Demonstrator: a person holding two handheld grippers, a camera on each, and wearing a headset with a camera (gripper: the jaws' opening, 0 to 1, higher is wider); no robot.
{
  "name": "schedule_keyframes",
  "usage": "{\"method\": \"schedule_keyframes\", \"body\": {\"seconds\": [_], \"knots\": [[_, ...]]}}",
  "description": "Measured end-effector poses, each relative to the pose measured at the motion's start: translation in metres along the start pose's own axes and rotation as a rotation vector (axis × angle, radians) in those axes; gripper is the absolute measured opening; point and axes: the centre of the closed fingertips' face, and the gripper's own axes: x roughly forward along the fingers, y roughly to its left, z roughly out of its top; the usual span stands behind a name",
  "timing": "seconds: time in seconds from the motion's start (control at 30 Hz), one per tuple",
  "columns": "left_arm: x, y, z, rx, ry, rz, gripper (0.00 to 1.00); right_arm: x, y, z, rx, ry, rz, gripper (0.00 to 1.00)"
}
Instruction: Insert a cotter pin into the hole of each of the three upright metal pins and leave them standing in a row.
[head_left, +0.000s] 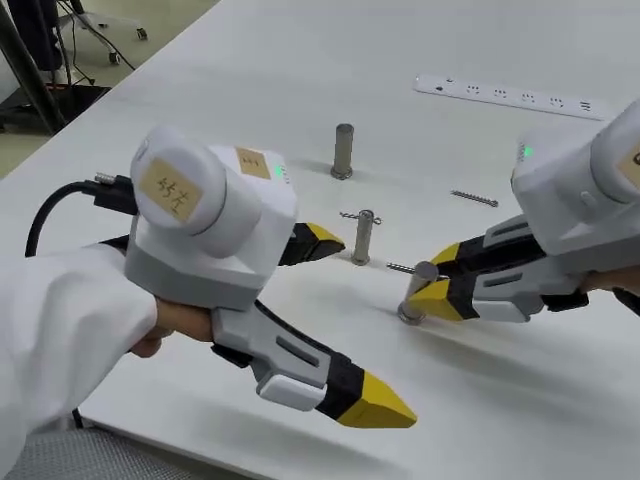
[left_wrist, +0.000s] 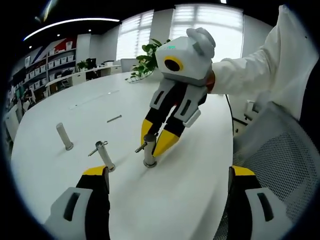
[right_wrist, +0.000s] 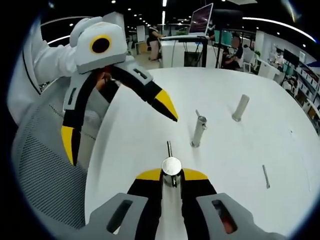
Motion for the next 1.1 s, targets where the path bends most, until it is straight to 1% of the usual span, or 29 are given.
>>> {"method": "schedule_keyframes", "body": {"seconds": [0.07, 0.17, 0.23, 0.27, 0.3, 0.33, 0.37, 0.43, 0.5, 0.63, 0.83, 0.9, 0.93, 1.0, 1.1], "knots": [[-0.002, 0.003, 0.001, 0.024, -0.002, 0.018, 0.98, 0.000, -0.001, 0.000, 0.004, -0.003, -0.009, 0.07], [-0.005, 0.004, 0.001, 0.026, 0.002, 0.026, 0.98, -0.002, -0.004, -0.001, 0.018, -0.002, -0.018, 0.07], [-0.006, 0.005, 0.001, 0.027, 0.004, 0.027, 0.98, -0.005, -0.009, -0.001, 0.018, -0.006, -0.027, 0.07], [-0.007, 0.005, 0.002, 0.031, 0.003, 0.029, 0.98, -0.007, -0.013, 0.000, 0.030, -0.016, -0.040, 0.07], [-0.007, 0.006, 0.002, 0.032, 0.003, 0.031, 0.98, -0.008, -0.015, 0.000, 0.033, -0.019, -0.043, 0.07], [-0.008, 0.006, 0.003, 0.032, 0.003, 0.035, 0.98, -0.011, -0.022, 0.000, 0.045, -0.026, -0.049, 0.07], [-0.008, 0.007, 0.003, 0.033, 0.004, 0.036, 0.98, -0.012, -0.024, 0.000, 0.046, -0.027, -0.053, 0.07], [-0.009, 0.008, 0.003, 0.035, 0.006, 0.039, 0.98, -0.016, -0.035, -0.001, 0.048, -0.023, -0.078, 0.07], [-0.009, 0.009, 0.003, 0.031, 0.007, 0.042, 0.98, -0.019, -0.043, -0.003, 0.050, -0.019, -0.090, 0.07], [-0.009, 0.011, 0.004, 0.028, 0.005, 0.043, 0.98, -0.022, -0.053, -0.007, 0.046, -0.009, -0.100, 0.07], [-0.009, 0.009, 0.001, 0.021, 0.017, 0.039, 0.98, -0.022, -0.057, -0.011, 0.024, 0.016, -0.098, 0.07], [-0.009, 0.004, -0.004, 0.006, 0.040, 0.014, 0.98, -0.021, -0.058, -0.012, 0.028, 0.016, -0.097, 0.07], [-0.009, 0.003, -0.005, 0.011, 0.043, 0.006, 0.99, -0.020, -0.058, -0.012, 0.026, 0.016, -0.098, 0.07], [-0.008, 0.002, -0.005, 0.027, 0.044, 0.013, 0.99, -0.020, -0.059, -0.013, 0.015, 0.023, -0.098, 0.07], [-0.008, 0.002, -0.004, 0.017, 0.038, 0.013, 0.99, -0.019, -0.059, -0.013, 0.023, 0.022, -0.094, 0.07]]}}
